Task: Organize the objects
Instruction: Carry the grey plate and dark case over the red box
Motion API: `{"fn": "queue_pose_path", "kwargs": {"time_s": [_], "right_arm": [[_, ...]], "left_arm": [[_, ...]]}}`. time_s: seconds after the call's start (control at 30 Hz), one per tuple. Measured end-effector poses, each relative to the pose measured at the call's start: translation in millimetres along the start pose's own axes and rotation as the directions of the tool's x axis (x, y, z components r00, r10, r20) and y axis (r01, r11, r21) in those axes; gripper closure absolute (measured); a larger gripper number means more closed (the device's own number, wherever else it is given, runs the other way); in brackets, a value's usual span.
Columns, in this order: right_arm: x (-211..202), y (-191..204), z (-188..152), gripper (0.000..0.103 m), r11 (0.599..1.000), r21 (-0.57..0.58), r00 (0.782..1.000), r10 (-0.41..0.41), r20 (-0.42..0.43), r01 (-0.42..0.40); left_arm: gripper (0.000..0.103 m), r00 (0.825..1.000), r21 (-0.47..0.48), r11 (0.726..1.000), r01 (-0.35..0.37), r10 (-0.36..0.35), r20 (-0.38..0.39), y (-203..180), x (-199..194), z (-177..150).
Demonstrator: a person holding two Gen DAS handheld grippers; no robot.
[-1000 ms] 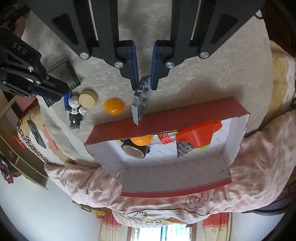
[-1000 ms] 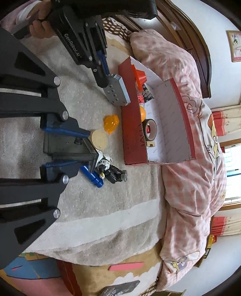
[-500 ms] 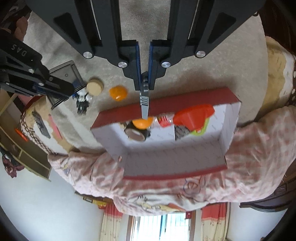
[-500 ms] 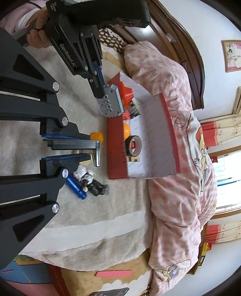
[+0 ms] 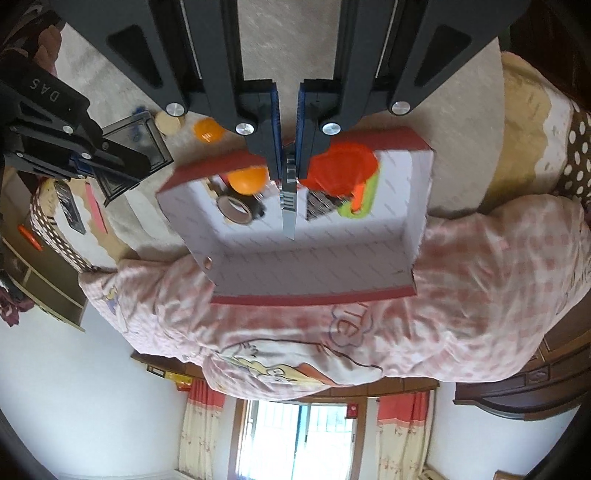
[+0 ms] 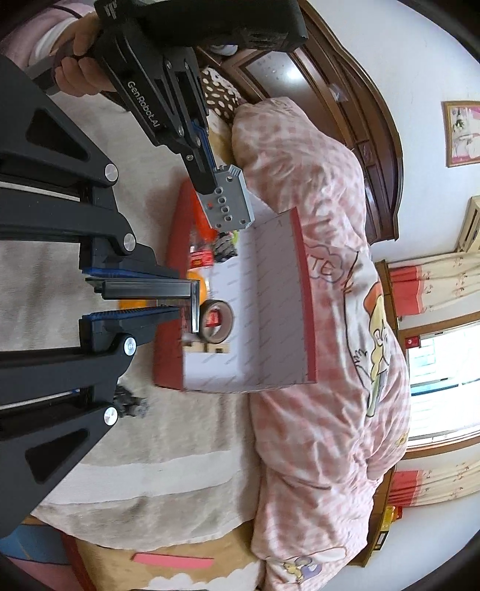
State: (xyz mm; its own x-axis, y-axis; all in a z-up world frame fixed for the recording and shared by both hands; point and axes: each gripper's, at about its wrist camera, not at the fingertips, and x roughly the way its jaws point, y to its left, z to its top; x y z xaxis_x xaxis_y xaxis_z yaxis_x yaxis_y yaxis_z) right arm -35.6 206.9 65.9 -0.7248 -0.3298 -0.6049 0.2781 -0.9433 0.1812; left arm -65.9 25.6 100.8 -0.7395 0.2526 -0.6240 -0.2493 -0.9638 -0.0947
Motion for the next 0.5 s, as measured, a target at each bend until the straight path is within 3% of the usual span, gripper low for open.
{"fn": "queue_pose_path", "kwargs": {"time_s": [0.5], "right_arm": [[63.6,-3.1,55.9,0.089,0.999,-0.045,1.000,-0.005,-0.017,0.004]], "left_arm": [[0.097,0.996,-0.001,0.996,-0.091,0.091,-0.021,20.3,64.6,40.8]]}}
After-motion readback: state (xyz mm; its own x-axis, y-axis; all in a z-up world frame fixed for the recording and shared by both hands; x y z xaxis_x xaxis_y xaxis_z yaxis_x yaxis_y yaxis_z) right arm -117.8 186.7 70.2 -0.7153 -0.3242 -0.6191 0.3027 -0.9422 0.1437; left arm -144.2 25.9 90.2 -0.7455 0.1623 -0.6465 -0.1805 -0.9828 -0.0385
